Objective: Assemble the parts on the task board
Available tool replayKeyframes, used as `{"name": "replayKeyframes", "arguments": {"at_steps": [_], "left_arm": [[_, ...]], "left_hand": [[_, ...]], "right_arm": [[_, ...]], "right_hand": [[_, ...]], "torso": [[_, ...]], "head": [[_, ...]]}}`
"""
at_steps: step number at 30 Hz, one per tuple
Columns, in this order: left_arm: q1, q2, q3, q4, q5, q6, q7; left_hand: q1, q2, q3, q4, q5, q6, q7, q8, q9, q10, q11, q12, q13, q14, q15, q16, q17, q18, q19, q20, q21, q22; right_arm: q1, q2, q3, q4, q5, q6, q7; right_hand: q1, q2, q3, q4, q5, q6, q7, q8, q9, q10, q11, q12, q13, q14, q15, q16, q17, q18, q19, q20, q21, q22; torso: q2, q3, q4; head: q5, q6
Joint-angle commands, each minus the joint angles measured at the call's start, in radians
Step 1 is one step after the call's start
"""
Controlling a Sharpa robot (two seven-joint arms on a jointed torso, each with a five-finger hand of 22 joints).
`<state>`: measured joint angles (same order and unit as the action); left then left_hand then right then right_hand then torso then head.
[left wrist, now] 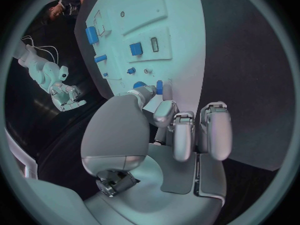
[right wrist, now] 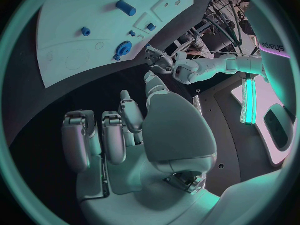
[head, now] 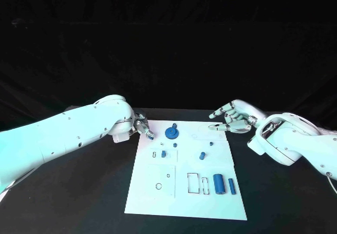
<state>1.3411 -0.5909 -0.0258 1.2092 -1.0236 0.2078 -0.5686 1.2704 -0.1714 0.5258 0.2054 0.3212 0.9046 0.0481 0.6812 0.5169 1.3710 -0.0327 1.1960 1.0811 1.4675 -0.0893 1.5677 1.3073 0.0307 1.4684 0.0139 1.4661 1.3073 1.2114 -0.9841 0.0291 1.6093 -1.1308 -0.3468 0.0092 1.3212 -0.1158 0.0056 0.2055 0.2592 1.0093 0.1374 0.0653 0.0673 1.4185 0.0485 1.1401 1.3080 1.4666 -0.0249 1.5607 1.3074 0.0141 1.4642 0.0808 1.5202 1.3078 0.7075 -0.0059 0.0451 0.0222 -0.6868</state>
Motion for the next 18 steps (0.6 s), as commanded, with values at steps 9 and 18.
{"name": "replayKeyframes", "arguments": {"at_steps": [9,18], "left_arm": [[-0.035,-0.090,-0.016,0.187,-0.007,-0.198,0.024],[-0.049,-0.116,-0.020,0.246,-0.034,-0.189,-0.004]], "left_hand": [[-0.020,-0.009,0.162,-0.161,0.024,0.020,-0.008,0.009,0.001,0.016,-0.003,0.004,0.007,0.103,-0.001,0.003,0.264,-0.005,0.071,-0.002,0.015,0.171],[-0.022,-0.011,0.163,-0.164,0.029,0.022,-0.009,0.009,0.001,0.018,-0.004,0.005,0.008,0.103,-0.002,0.003,0.264,-0.006,0.072,-0.003,0.018,0.174]], "right_arm": [[-0.001,-0.001,0.000,-0.001,0.002,0.011,0.008],[-0.001,0.001,0.000,-0.004,0.002,0.013,0.008]], "right_hand": [[-0.004,0.009,-0.007,-0.002,0.010,0.004,-0.002,0.003,0.001,-0.008,0.001,-0.001,0.020,0.097,0.002,-0.007,0.235,0.010,0.053,0.002,-0.004,0.162],[-0.004,0.009,-0.007,-0.002,0.010,0.004,-0.002,0.003,0.001,-0.008,0.001,-0.001,0.020,0.097,0.002,-0.007,0.235,0.010,0.053,0.002,-0.004,0.162]], "torso": [[0.001,-0.0024,0.0000],[0.003,-0.0015,-0.0023]], "head": [[0.004,-0.002],[0.010,-0.008]]}}
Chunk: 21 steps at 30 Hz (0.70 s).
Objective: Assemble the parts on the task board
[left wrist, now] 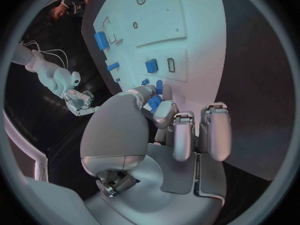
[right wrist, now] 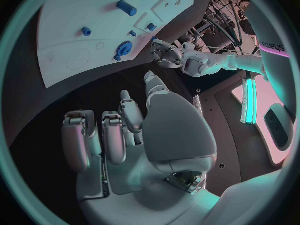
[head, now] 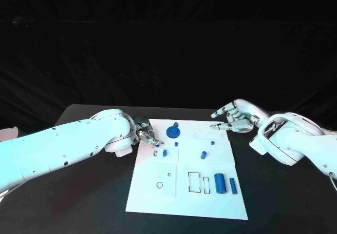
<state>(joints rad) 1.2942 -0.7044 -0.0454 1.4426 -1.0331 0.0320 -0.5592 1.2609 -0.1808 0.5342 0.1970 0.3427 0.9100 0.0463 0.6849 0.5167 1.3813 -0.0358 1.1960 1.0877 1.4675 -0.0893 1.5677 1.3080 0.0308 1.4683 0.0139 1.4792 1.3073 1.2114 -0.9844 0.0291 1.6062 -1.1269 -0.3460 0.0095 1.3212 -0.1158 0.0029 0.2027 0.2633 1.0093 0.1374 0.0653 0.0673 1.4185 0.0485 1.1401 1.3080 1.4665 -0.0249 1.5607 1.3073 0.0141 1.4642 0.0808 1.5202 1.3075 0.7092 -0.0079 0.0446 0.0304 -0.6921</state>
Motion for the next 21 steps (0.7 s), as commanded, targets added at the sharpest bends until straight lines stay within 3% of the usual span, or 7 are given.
{"name": "replayKeyframes", "arguments": {"at_steps": [1,21], "left_arm": [[-0.004,-0.004,-0.001,0.016,-0.027,-0.008,-0.017],[-0.016,-0.004,-0.004,0.020,-0.050,0.115,-0.061]], "left_hand": [[-0.012,-0.002,0.155,-0.156,0.007,0.016,-0.007,0.005,0.001,0.008,-0.001,0.005,0.002,0.103,-0.002,0.003,0.263,-0.006,0.072,-0.003,0.005,0.174],[-0.013,-0.004,0.157,-0.159,0.010,0.017,-0.007,0.005,0.000,0.008,-0.001,0.003,-0.002,0.103,-0.002,0.003,0.263,-0.006,0.073,-0.003,0.008,0.177]], "right_arm": [[-0.001,0.002,0.000,-0.001,-0.002,0.013,0.008],[-0.001,0.003,0.000,-0.001,-0.001,0.015,0.008]], "right_hand": [[-0.004,0.009,-0.005,0.001,0.005,0.004,-0.002,0.003,0.001,-0.008,0.001,-0.001,0.020,0.097,0.002,-0.007,0.235,0.010,0.053,0.002,-0.004,0.162],[-0.003,0.011,-0.006,0.001,0.009,0.004,-0.002,0.003,0.001,-0.008,0.000,-0.001,0.020,0.097,0.002,-0.007,0.235,0.010,0.053,0.002,-0.004,0.163]], "torso": [[0.001,0.0002,-0.0016],[0.001,0.0011,-0.0014]], "head": [[0.002,-0.003],[0.006,-0.017]]}}
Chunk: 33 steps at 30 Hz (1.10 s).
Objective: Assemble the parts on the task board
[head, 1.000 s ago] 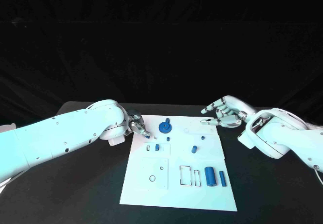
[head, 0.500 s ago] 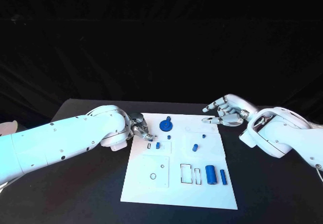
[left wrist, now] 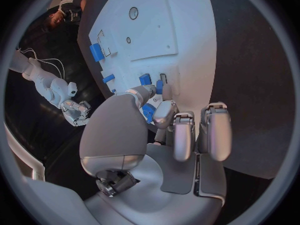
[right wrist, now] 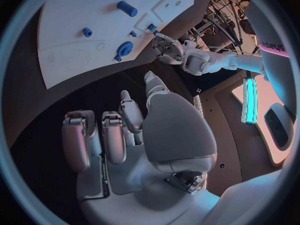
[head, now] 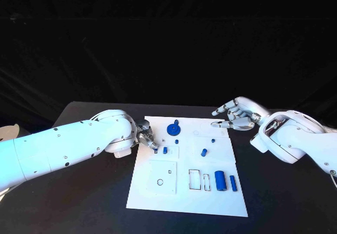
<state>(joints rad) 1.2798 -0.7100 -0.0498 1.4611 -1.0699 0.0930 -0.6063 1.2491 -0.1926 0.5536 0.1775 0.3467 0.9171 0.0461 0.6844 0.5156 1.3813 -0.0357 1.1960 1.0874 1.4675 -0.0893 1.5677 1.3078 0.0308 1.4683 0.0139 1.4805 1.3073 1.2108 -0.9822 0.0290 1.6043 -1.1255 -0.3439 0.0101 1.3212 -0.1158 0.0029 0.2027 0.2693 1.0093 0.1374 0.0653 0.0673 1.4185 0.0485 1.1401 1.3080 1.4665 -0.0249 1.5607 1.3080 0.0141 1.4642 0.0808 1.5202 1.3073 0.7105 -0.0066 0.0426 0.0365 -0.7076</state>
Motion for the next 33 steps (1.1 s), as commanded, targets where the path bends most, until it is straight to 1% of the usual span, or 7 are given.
{"name": "replayKeyframes", "arguments": {"at_steps": [1,8,15,23,28,30,33], "left_arm": [[-0.002,0.002,0.000,0.001,-0.015,0.060,-0.015],[-0.004,0.004,-0.001,-0.006,-0.022,0.072,-0.018],[-0.008,0.006,-0.002,-0.011,-0.039,0.062,-0.021],[-0.009,0.007,-0.002,-0.011,-0.045,0.056,-0.021],[-0.010,0.008,-0.002,-0.008,-0.045,0.038,-0.019],[-0.010,0.007,-0.002,-0.005,-0.045,0.031,-0.018],[-0.011,0.001,-0.002,0.003,-0.045,0.003,-0.013]], "left_hand": [[-0.001,0.007,0.137,-0.140,0.006,0.010,-0.007,0.006,0.001,0.008,-0.002,0.003,-0.001,0.103,-0.002,0.003,0.263,-0.006,0.073,-0.003,0.007,0.177],[-0.001,0.007,0.138,-0.141,0.006,0.011,-0.007,0.006,0.001,0.008,-0.002,0.002,-0.002,0.103,-0.002,0.003,0.263,-0.006,0.073,-0.003,0.007,0.177],[-0.002,0.008,0.140,-0.141,0.007,0.012,-0.007,0.005,0.001,0.008,-0.001,0.001,-0.003,0.103,-0.003,0.003,0.263,-0.006,0.072,-0.003,0.004,0.175],[-0.002,0.008,0.140,-0.141,0.007,0.012,-0.007,0.005,0.001,0.008,-0.001,0.001,-0.003,0.103,-0.003,0.003,0.263,-0.006,0.072,-0.003,0.004,0.175],[-0.002,0.009,0.140,-0.141,0.007,0.012,-0.007,0.005,0.001,0.009,-0.001,0.003,-0.001,0.103,-0.003,0.003,0.263,-0.006,0.073,-0.003,0.006,0.176],[-0.003,0.009,0.140,-0.141,0.007,0.012,-0.007,0.005,0.001,0.010,-0.001,0.004,0.001,0.103,-0.003,0.003,0.263,-0.006,0.073,-0.003,0.006,0.177],[-0.003,0.009,0.140,-0.141,0.007,0.012,-0.007,0.005,0.000,0.011,-0.001,0.006,0.004,0.103,-0.003,0.003,0.263,-0.007,0.074,-0.003,0.008,0.179]], "right_arm": [[-0.001,0.001,0.000,0.001,-0.003,0.013,0.008],[-0.001,0.000,0.000,0.001,-0.003,0.013,0.008],[-0.001,0.000,0.000,0.002,-0.003,0.013,0.008],[-0.001,0.000,0.000,0.002,-0.003,0.013,0.009],[-0.001,0.000,0.000,0.002,-0.003,0.013,0.009],[-0.001,0.000,0.000,0.002,-0.003,0.013,0.009],[-0.001,-0.001,0.000,0.002,-0.003,0.013,0.009]], "right_hand": [[-0.003,0.011,-0.006,0.001,0.003,0.004,-0.002,0.003,0.001,-0.008,0.000,-0.001,0.020,0.097,0.002,-0.007,0.235,0.010,0.053,0.002,-0.004,0.163],[-0.003,0.011,-0.006,0.001,0.003,0.004,-0.002,0.003,0.001,-0.008,0.000,-0.001,0.020,0.097,0.002,-0.007,0.235,0.010,0.053,0.002,-0.004,0.163],[-0.003,0.011,-0.006,0.001,0.003,0.004,-0.002,0.003,0.001,-0.008,0.000,-0.001,0.020,0.097,0.002,-0.007,0.235,0.010,0.053,0.002,-0.004,0.163],[-0.003,0.011,-0.006,0.001,0.003,0.004,-0.002,0.003,0.001,-0.008,0.000,-0.001,0.020,0.097,0.002,-0.007,0.235,0.010,0.053,0.002,-0.004,0.163],[-0.003,0.011,-0.006,0.001,0.003,0.004,-0.002,0.003,0.001,-0.008,0.000,-0.001,0.020,0.097,0.002,-0.007,0.235,0.010,0.053,0.002,-0.004,0.163],[-0.003,0.011,-0.006,0.001,0.003,0.004,-0.002,0.003,0.001,-0.008,0.000,-0.001,0.020,0.097,0.002,-0.007,0.235,0.010,0.053,0.002,-0.004,0.163],[-0.003,0.011,-0.006,0.001,0.003,0.004,-0.002,0.003,0.001,-0.008,0.000,-0.001,0.020,0.097,0.002,-0.007,0.235,0.010,0.053,0.002,-0.004,0.163]], "torso": [[0.000,-0.0001,0.0006],[0.000,-0.0002,-0.0001],[0.000,-0.0008,0.0003],[0.000,0.0000,0.0000],[0.000,-0.0004,-0.0002],[0.000,-0.0003,-0.0002],[0.000,0.0006,-0.0001]], "head": [[0.000,-0.002],[0.002,-0.004],[0.002,-0.005],[0.001,-0.007],[0.001,-0.009],[0.000,-0.009],[0.000,-0.008]]}}
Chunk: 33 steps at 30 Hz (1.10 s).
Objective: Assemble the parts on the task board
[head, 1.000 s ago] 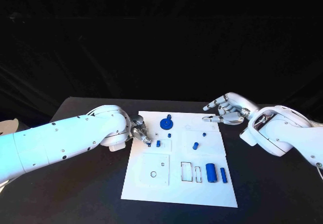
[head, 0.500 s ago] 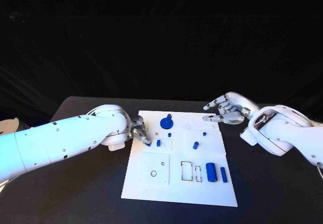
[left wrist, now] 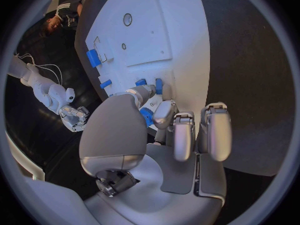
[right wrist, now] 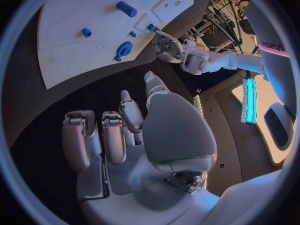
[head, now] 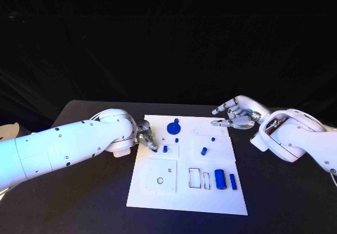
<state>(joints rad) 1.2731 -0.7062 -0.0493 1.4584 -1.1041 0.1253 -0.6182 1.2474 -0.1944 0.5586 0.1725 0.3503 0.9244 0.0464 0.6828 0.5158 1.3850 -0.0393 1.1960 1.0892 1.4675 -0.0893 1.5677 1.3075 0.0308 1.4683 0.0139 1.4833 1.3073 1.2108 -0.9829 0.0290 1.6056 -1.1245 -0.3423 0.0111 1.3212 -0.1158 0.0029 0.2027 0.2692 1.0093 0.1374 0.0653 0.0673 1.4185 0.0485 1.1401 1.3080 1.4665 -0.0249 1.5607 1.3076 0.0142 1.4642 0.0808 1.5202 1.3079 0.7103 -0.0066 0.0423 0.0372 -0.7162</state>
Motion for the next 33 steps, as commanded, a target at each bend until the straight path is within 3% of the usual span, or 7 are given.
{"name": "replayKeyframes", "arguments": {"at_steps": [1,16,33], "left_arm": [[-0.005,-0.004,-0.002,0.009,-0.011,-0.039,0.001],[-0.016,-0.029,-0.002,0.045,-0.011,-0.143,0.011],[-0.021,-0.021,-0.002,0.036,-0.011,-0.118,-0.001]], "left_hand": [[-0.001,0.011,0.135,-0.136,0.004,0.005,-0.007,0.007,0.000,0.007,0.002,0.006,0.002,0.103,-0.003,0.003,0.263,-0.007,0.074,-0.003,0.005,0.179],[-0.005,0.009,0.139,-0.140,0.008,0.011,-0.009,0.008,0.000,0.015,0.001,0.014,0.011,0.103,-0.003,0.003,0.263,-0.010,0.077,-0.004,0.015,0.189],[-0.006,0.008,0.140,-0.141,0.009,0.012,-0.009,0.008,0.000,0.016,0.000,0.014,0.012,0.103,-0.004,0.003,0.263,-0.010,0.078,-0.004,0.016,0.190]], "right_arm": [[-0.001,0.000,0.000,0.001,-0.004,0.012,0.008],[-0.001,-0.002,0.000,0.001,-0.004,0.012,0.008],[-0.001,-0.002,0.000,0.001,-0.004,0.015,0.008]], "right_hand": [[-0.003,0.011,-0.006,0.001,0.003,0.004,-0.002,0.003,0.001,-0.008,0.000,-0.001,0.020,0.097,0.002,-0.007,0.235,0.010,0.053,0.002,-0.004,0.162],[-0.003,0.011,-0.006,0.001,0.003,0.004,-0.002,0.003,0.001,-0.008,0.000,-0.001,0.020,0.097,0.002,-0.007,0.235,0.010,0.053,0.002,-0.004,0.162],[-0.003,0.011,-0.006,0.001,0.003,0.004,-0.002,0.003,0.001,-0.008,0.000,-0.001,0.020,0.097,0.002,-0.007,0.235,0.010,0.053,0.002,-0.004,0.162]], "torso": [[-0.001,0.0003,0.0005],[0.000,-0.0004,0.0008],[0.000,-0.0004,-0.0004]], "head": [[0.000,0.000],[0.001,-0.002],[0.002,-0.004]]}}
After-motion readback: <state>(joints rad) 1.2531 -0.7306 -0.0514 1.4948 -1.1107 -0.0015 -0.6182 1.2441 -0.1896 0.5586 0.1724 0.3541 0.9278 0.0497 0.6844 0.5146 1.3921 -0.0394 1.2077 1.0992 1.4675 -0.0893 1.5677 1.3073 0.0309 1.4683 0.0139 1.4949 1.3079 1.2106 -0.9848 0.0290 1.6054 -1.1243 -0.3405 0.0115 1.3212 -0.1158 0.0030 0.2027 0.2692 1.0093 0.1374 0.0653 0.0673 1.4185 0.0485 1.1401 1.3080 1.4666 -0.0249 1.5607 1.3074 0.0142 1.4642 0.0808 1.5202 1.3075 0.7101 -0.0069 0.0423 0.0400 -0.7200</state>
